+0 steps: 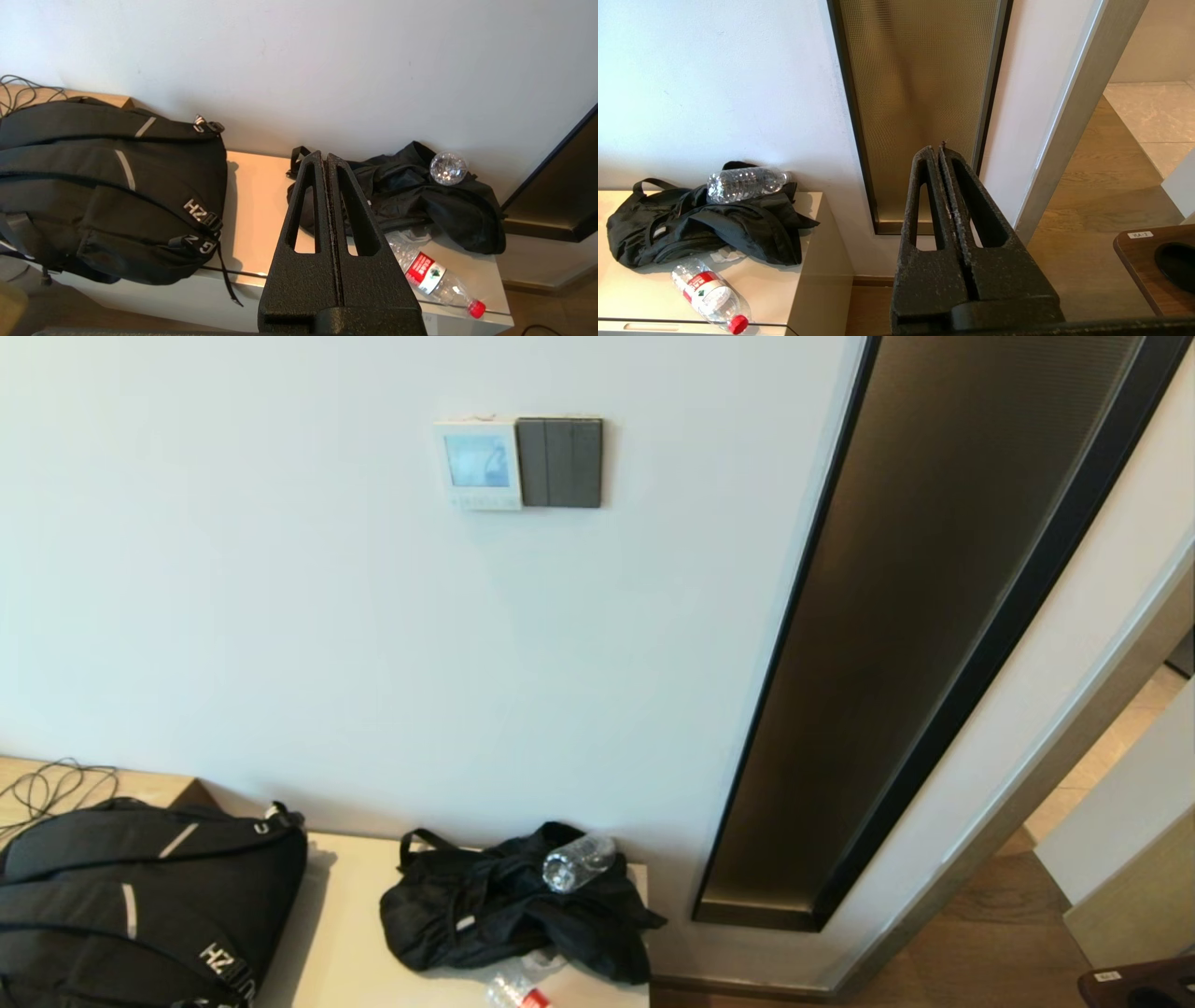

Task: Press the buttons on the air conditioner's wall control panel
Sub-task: Turn on the central air conditioner

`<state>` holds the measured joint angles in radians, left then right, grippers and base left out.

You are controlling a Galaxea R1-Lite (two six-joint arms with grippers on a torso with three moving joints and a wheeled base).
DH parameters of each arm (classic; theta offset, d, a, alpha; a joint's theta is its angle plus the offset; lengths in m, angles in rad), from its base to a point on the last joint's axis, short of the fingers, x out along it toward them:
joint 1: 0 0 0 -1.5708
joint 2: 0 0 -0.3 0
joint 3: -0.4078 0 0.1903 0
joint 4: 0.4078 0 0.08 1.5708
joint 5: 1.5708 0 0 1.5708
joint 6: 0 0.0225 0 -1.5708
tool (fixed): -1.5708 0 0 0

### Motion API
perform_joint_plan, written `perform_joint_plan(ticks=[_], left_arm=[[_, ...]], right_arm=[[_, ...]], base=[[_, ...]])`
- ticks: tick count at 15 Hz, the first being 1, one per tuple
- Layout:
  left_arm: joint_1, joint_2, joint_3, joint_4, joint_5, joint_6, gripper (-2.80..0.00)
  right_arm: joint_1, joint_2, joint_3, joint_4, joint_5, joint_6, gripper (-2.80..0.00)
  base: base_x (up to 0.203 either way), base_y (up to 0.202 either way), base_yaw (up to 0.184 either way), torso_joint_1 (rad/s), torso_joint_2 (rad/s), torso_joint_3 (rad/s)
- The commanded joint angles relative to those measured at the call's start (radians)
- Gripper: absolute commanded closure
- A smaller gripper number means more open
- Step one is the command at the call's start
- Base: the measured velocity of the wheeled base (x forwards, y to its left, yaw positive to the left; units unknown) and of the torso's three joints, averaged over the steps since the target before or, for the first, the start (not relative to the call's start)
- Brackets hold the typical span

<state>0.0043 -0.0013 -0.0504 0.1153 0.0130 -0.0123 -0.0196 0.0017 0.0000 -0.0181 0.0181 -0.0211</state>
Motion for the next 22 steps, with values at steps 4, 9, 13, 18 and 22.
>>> perform_joint_plan(ticks=[4,9,13,18,22], left_arm=[[0.000,0.001,0.000,0.000,0.001,0.000,0.00],[0.000,0.000,-0.003,0.000,-0.003,0.013,0.00],[0.000,0.084,-0.150,0.000,-0.015,0.001,0.00],[-0.070,0.454,-0.468,-0.082,-0.014,-0.003,0.00],[-0.092,0.823,-0.683,-0.207,-0.026,-0.004,0.00]], right_arm=[[0.000,0.001,0.000,0.000,0.000,0.000,0.00],[0.000,0.000,0.002,0.000,-0.001,0.003,0.00],[0.000,0.000,0.001,0.000,0.000,0.003,0.00],[0.000,0.000,0.000,0.000,-0.001,0.003,0.00],[0.000,0.001,0.001,0.000,-0.001,0.003,0.00]], base=[[0.000,0.000,0.000,0.000,0.00,0.000],[0.000,0.000,0.000,0.000,0.00,0.000],[0.000,0.000,0.000,0.000,0.00,0.000],[0.000,0.000,0.000,0.000,0.00,0.000],[0.000,0.000,0.000,0.000,0.00,0.000]])
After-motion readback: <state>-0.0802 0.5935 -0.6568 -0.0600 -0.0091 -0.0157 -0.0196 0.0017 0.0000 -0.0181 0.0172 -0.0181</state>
